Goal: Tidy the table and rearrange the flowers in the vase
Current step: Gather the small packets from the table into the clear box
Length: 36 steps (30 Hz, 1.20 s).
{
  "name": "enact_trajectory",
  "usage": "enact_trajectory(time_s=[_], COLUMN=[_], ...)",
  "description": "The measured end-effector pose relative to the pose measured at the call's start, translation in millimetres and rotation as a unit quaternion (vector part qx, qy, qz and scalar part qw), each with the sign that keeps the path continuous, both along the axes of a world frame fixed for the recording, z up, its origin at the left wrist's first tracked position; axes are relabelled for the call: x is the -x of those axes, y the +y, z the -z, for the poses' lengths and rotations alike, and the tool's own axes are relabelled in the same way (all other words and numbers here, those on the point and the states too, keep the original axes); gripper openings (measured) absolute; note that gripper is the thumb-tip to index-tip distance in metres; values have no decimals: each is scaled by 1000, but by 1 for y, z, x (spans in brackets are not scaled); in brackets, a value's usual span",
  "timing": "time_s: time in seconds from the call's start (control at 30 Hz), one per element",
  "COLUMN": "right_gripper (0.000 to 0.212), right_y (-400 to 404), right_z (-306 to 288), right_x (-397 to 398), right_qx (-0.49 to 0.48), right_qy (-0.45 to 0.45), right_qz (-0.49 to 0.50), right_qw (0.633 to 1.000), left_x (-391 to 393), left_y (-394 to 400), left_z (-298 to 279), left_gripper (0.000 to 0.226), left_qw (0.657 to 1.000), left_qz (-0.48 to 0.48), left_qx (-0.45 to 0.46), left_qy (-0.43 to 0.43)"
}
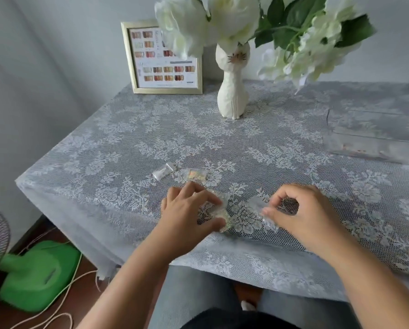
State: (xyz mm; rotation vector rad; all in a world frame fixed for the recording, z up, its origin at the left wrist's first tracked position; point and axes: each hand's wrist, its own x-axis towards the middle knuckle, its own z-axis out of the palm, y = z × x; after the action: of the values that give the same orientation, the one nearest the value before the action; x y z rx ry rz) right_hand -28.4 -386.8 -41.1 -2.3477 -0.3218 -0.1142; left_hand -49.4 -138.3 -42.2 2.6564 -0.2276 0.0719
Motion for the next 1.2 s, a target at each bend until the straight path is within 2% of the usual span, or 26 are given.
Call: enact_trajectory(time_s=[0.17,0.27,0.37,0.5,0.6,0.7,0.77,0.93,1.07,1.2], right_gripper=[17,20,25,12,11,10,14,17,20,30], right_y=[-14,-33,-58,-116,-158,-194,-211,-226,-227,-227], right_z=[-6,-12,-19,-41,-57,-64,-62,-46,-38,-39], right_x=[3,2,-6,-23,-48,-79,-97,-122,-121,-116], right_qx=[-65,-105,-96,-95,-79,-13,23,176,210,202], right_qy=[15,28,18,-41,-97,-134,-142,-49,-25,2], right_qz=[27,54,84,142,186,234,229,254,254,286], right_qw=[997,993,992,984,974,963,963,950,944,937], left_x=[-6,-19,-40,-75,-102,-123,-134,-156,-170,-179], left_y=[-12,-30,-59,-119,-160,-195,-214,-242,-252,-261], left_z=[-5,-16,-27,-40,-47,-48,-48,-48,-42,-38], left_gripper=[23,9,9,15,10,4,5,10,17,21], left_qw=[996,985,973,956,944,948,950,960,970,977], left_qz=[-7,13,44,96,110,128,146,159,128,102], left_qx=[67,158,213,272,307,278,250,159,108,95], left_qy=[-59,-71,-74,-60,-43,-87,-115,-165,-176,-159])
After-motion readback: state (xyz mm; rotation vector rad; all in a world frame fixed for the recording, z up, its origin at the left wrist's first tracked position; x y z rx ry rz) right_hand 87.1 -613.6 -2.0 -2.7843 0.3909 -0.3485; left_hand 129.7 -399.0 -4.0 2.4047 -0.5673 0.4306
